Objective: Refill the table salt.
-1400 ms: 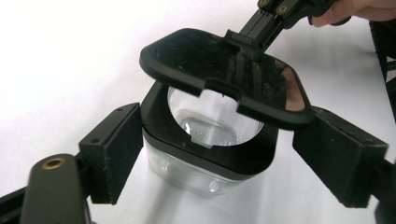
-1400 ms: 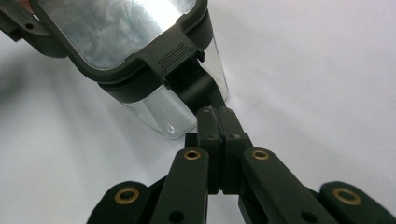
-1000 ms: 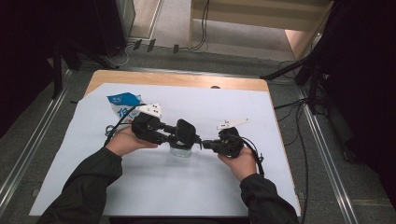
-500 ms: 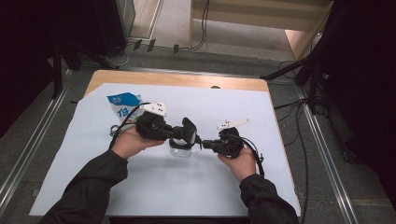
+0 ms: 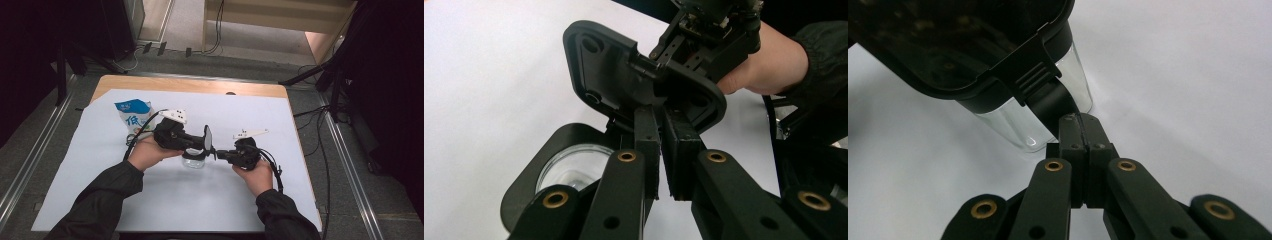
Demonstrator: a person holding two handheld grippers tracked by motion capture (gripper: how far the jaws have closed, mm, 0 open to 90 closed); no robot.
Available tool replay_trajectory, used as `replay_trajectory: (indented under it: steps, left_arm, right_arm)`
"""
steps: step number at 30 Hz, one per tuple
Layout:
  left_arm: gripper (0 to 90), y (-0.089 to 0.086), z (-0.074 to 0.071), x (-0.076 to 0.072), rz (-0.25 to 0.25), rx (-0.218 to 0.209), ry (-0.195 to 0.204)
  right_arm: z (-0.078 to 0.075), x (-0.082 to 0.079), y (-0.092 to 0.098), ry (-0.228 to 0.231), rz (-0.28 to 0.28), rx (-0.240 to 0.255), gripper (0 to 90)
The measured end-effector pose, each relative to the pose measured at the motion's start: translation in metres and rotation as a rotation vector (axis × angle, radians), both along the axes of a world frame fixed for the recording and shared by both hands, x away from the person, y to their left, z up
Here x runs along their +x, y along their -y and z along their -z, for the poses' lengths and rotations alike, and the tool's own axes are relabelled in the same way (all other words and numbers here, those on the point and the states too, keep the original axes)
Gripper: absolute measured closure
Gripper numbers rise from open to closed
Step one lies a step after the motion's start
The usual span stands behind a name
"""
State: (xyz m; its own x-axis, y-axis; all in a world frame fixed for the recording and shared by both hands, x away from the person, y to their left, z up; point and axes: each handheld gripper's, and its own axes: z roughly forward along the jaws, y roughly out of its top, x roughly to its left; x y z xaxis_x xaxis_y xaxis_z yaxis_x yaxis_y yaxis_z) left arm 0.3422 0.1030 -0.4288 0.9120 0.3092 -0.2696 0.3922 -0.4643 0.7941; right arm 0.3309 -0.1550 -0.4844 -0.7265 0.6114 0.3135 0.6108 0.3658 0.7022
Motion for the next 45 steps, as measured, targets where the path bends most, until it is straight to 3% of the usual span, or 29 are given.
replay_trajectory:
  steps: [14,23,35,45]
  left_arm:
    - [86.9,0.017,0.002,0.003,0.021,-0.005,-0.005]
    - [86.7,0.026,0.005,0.005,0.008,-0.004,-0.007]
    - [86.3,0.026,0.007,0.006,-0.003,-0.007,-0.014]
    - [79.7,0.019,0.003,0.008,-0.033,-0.003,-0.010]
  right_arm:
    - [0.002,-0.002,-0.001,0.000,0.037,0.013,90.0]
    - [0.002,-0.005,-0.003,0.014,0.054,0.004,90.0]
    - [0.002,-0.005,-0.005,0.029,0.061,0.001,90.0]
    - [0.000,-0.004,-0.004,0.039,0.041,0.007,88.5]
